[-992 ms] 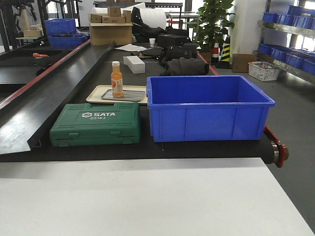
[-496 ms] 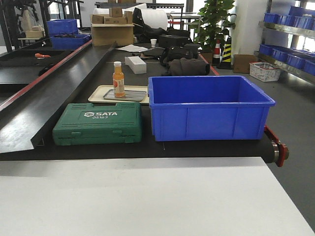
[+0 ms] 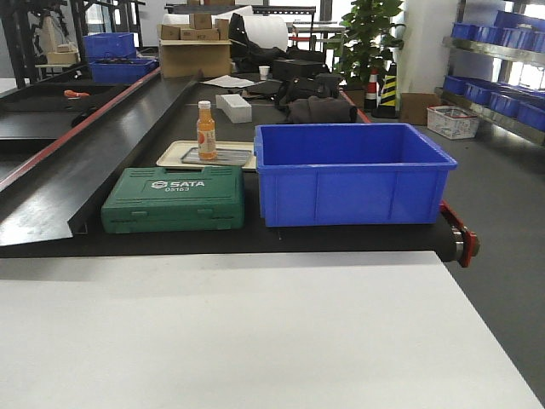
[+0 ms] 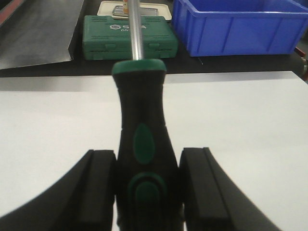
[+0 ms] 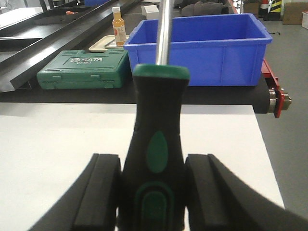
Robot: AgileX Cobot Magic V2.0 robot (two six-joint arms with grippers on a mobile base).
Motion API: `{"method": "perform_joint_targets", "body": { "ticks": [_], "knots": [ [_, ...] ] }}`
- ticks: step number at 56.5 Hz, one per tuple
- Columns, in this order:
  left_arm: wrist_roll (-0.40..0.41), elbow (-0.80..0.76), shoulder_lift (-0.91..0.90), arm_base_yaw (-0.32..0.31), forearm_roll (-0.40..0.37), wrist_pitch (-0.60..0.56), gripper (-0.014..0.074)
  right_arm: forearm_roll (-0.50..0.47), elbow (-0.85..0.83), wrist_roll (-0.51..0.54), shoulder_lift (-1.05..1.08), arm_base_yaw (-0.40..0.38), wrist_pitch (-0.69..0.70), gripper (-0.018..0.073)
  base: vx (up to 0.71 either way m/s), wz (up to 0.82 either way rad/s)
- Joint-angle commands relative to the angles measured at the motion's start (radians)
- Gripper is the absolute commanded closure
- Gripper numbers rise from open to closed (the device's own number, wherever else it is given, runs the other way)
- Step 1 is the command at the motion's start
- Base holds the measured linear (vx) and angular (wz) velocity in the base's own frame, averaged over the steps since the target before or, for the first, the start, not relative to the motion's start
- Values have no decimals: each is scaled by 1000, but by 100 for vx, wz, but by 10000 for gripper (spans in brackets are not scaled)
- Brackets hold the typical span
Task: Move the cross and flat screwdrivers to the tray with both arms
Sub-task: 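Hold both screwdrivers while the base turns away from the table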
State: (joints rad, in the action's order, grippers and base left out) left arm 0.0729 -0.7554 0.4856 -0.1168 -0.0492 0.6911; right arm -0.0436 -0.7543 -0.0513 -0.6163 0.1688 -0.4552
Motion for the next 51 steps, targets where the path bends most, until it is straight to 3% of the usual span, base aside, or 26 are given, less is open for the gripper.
{"method": "perform_joint_targets", "body": {
  "ticks": [1, 51],
  "knots": [
    [0, -30, 4, -4, -8, -94, 595, 3, -34, 2, -2, 1, 95, 567, -24, -14],
    [0, -30, 4, -4, -8, -94, 595, 3, -34, 2, -2, 1, 95, 567, -25, -30]
  ]
}}
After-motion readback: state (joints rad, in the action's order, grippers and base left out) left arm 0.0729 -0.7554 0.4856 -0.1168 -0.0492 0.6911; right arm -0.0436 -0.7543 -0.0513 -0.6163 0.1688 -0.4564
